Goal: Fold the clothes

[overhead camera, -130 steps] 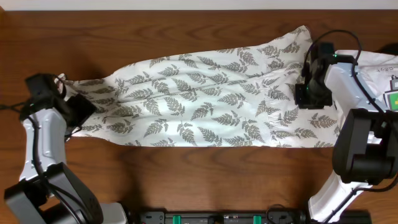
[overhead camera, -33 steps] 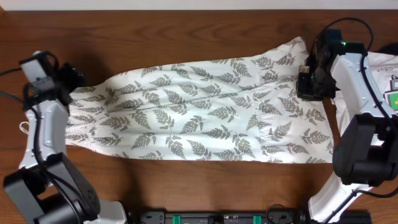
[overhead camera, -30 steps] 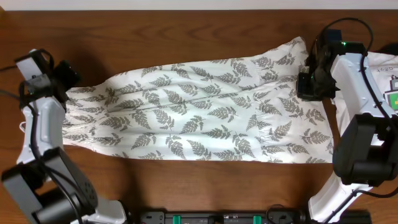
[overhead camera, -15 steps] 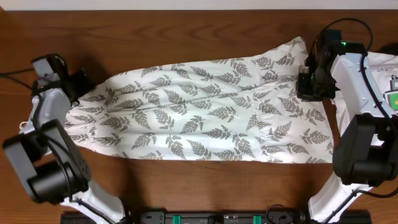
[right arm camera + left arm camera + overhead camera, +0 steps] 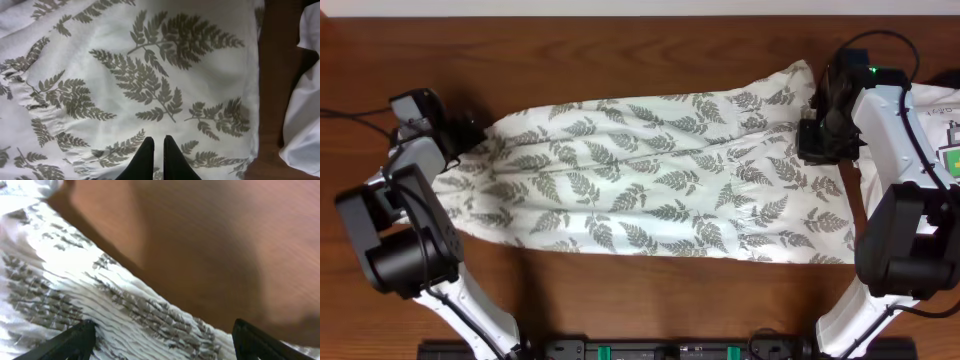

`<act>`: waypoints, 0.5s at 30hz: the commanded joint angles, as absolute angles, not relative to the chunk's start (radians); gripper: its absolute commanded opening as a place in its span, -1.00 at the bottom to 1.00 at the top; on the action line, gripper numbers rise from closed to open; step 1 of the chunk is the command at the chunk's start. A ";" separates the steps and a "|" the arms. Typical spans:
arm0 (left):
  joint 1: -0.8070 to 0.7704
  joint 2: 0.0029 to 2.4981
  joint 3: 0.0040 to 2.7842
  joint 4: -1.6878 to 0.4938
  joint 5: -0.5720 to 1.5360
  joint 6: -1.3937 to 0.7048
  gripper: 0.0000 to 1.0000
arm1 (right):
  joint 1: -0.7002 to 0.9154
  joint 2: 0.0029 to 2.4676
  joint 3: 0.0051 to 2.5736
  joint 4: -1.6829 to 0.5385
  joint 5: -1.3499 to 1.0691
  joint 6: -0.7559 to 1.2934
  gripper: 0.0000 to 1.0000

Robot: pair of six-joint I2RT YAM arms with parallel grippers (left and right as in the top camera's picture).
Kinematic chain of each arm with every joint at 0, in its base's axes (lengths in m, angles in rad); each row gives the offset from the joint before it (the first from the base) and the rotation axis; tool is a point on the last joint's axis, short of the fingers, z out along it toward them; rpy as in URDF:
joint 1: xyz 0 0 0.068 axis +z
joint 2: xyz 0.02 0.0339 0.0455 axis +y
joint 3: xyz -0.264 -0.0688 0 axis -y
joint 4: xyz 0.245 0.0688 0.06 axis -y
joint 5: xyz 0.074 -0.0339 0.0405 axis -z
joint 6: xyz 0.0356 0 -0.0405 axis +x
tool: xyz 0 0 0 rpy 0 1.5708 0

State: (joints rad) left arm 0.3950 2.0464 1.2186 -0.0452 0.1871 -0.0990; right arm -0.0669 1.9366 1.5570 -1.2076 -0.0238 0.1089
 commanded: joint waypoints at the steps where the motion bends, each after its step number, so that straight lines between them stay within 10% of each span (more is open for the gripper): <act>1: 0.352 2.130 1.210 -0.028 0.329 -0.057 0.77 | -0.058 1.935 1.570 -1.208 -0.027 0.096 -0.84; 15: 0.362 2.131 1.210 -0.112 0.231 0.025 0.78 | -0.058 1.935 1.570 -1.200 -0.027 0.096 -0.83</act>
